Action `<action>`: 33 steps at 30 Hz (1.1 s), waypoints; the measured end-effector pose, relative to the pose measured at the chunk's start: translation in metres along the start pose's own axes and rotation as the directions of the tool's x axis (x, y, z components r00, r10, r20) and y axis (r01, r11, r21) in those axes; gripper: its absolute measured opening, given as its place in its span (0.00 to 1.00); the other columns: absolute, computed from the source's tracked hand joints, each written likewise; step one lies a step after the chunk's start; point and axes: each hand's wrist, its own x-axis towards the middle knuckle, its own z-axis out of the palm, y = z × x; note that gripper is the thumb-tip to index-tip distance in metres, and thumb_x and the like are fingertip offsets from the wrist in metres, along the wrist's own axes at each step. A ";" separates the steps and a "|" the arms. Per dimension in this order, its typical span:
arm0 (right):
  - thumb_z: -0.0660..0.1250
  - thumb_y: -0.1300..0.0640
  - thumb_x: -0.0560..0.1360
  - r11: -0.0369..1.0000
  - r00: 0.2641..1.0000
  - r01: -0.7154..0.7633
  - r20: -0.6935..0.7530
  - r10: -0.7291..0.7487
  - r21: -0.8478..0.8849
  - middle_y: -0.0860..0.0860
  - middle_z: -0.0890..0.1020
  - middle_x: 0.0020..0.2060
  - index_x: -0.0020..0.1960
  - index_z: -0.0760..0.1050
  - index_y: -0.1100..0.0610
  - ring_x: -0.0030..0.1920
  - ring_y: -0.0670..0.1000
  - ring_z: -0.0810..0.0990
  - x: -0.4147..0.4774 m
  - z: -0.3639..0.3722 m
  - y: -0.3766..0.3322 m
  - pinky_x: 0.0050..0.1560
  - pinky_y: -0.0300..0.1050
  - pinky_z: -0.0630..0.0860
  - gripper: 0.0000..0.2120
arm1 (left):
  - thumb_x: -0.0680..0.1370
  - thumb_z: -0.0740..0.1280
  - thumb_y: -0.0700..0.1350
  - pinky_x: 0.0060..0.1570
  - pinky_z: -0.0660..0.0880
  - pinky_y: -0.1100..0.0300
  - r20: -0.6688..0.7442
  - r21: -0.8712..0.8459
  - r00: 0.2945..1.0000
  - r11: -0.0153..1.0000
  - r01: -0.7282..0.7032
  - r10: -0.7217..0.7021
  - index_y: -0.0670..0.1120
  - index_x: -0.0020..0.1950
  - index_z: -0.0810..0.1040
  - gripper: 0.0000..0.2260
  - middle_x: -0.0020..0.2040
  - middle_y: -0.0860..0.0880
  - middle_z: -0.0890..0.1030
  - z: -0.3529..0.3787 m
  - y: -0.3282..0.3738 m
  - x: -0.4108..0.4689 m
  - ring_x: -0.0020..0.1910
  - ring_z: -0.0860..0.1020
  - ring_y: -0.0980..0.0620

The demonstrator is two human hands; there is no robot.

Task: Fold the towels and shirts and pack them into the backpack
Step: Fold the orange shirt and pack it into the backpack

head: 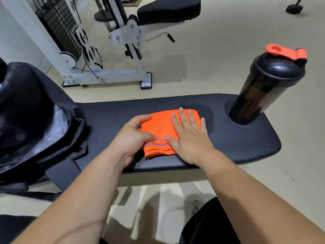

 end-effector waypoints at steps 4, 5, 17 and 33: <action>0.47 0.35 0.81 0.999 1.000 0.007 -0.004 -0.007 0.032 0.47 0.35 0.80 0.82 0.37 0.50 0.80 0.53 0.32 0.000 -0.001 0.002 0.77 0.64 0.36 0.36 | 0.64 0.75 0.36 0.55 0.80 0.48 -0.001 0.025 0.996 0.996 -0.086 0.086 0.54 0.65 0.78 0.31 0.56 0.41 0.84 0.002 -0.004 0.000 0.47 0.83 0.47; 0.46 0.35 0.81 0.999 1.000 0.012 -0.008 -0.012 0.048 0.46 0.36 0.81 0.82 0.38 0.50 0.80 0.53 0.33 0.000 -0.002 0.003 0.77 0.63 0.35 0.36 | 0.66 0.75 0.37 0.54 0.80 0.50 -0.006 0.028 0.994 0.993 -0.111 0.111 0.54 0.65 0.78 0.29 0.55 0.42 0.84 0.002 -0.005 -0.001 0.46 0.82 0.49; 0.39 0.28 0.75 0.975 0.995 0.084 0.027 -0.092 0.206 0.46 0.40 0.81 0.82 0.43 0.50 0.80 0.52 0.33 0.018 0.004 -0.044 0.77 0.62 0.32 0.42 | 0.71 0.67 0.32 0.41 0.73 0.66 -0.183 0.369 0.932 0.900 -0.230 0.313 0.54 0.70 0.77 0.30 0.60 0.55 0.80 -0.036 0.011 -0.022 0.41 0.79 0.60; 0.51 0.29 0.78 0.006 0.998 -0.056 0.056 -0.023 0.998 0.38 0.67 0.73 0.80 0.58 0.44 0.61 0.28 0.73 0.016 -0.015 -0.030 0.63 0.29 0.69 0.35 | 0.76 0.63 0.41 0.50 0.71 0.58 0.057 0.724 0.923 0.621 -0.302 0.381 0.51 0.67 0.74 0.19 0.59 0.49 0.81 0.044 0.030 -0.014 0.56 0.78 0.46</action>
